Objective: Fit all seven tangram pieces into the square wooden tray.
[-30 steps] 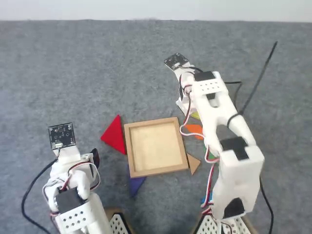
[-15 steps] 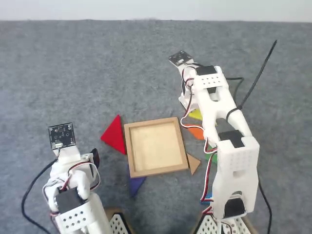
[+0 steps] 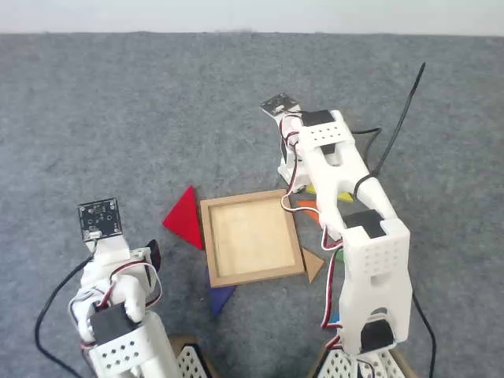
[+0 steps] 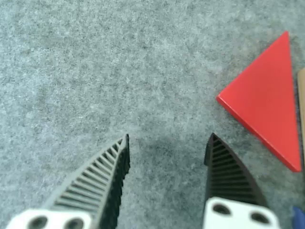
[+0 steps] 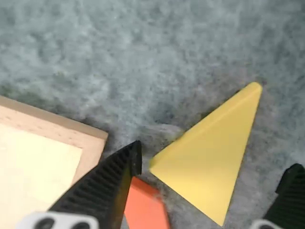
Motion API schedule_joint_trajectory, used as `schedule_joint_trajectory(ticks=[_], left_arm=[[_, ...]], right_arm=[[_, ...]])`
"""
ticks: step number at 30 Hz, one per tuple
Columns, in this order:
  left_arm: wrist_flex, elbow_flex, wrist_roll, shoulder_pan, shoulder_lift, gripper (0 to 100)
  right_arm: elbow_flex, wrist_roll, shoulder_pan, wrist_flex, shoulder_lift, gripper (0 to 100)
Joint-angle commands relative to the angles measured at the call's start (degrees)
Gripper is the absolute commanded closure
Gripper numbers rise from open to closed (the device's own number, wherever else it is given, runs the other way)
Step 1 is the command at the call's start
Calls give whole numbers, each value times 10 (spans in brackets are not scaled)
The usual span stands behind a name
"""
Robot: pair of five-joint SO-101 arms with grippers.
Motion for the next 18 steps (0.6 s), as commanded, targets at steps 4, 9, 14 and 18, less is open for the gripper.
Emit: schedule_joint_trajectory(ticks=[4, 9, 14, 18], left_arm=[[4, -5, 7, -1, -13, 755], [4, -5, 7, -1, -13, 755], [4, -5, 7, -1, -13, 755], [4, -5, 7, -1, -13, 755]], right_arm=[[-20, 37, 9, 7, 26, 625], [-21, 36, 15, 7, 34, 647], [-22, 34, 36, 7, 35, 678], [-21, 33, 44, 8, 34, 712]])
